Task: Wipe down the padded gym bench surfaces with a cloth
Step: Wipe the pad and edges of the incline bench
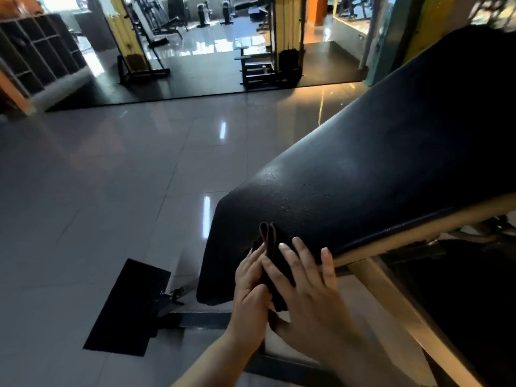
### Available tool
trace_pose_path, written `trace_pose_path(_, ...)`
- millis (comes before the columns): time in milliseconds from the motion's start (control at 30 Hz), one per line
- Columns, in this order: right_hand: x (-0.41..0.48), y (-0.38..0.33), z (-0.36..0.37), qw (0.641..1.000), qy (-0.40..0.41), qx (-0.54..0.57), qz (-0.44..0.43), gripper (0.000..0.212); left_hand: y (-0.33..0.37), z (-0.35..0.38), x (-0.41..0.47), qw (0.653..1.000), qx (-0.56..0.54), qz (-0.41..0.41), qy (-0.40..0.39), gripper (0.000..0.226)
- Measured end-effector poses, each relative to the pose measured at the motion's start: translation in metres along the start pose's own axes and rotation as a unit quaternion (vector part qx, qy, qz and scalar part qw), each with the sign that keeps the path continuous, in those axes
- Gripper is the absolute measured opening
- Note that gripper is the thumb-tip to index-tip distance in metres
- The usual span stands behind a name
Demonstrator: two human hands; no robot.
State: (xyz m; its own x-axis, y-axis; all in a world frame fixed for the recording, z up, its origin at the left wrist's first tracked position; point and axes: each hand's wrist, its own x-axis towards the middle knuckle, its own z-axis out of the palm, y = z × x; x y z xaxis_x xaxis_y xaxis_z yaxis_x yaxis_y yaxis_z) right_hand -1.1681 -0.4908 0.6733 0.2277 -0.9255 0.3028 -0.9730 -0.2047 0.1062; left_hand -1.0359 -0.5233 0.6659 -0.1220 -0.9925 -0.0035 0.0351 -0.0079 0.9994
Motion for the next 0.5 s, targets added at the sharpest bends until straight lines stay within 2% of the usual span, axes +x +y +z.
trace_pose_path(67,0.003,-0.017,0.018,0.999,0.020,-0.037,0.029,0.086,0.005,-0.013,0.002,0.998,-0.042,-0.007,-0.043,0.060)
trace_pose_path(133,0.004,-0.032,0.036,0.994,0.069,-0.051,0.064,0.063,0.009,-0.025,0.008,0.993,-0.081,-0.004,-0.083,0.061)
trace_pose_path(200,0.005,-0.042,0.059,0.984,0.130,-0.081,0.092,0.051,0.007,-0.037,0.017,0.990,-0.080,0.020,-0.114,0.061)
trace_pose_path(267,0.003,-0.049,0.077,0.965,0.206,-0.115,0.116,0.044,0.001,-0.048,0.028,0.990,-0.028,0.048,-0.128,0.061)
trace_pose_path(333,0.005,-0.052,0.080,0.938,0.281,-0.123,0.159,0.047,0.000,-0.056,0.037,0.980,0.066,0.105,-0.154,0.061)
trace_pose_path(433,0.007,-0.057,0.074,0.907,0.328,-0.083,0.253,0.052,0.007,-0.063,0.047,0.925,0.212,0.222,-0.223,0.065)
trace_pose_path(500,0.015,-0.069,0.073,0.878,0.354,-0.004,0.323,0.051,0.008,-0.065,0.056,0.896,0.235,0.251,-0.281,0.068)
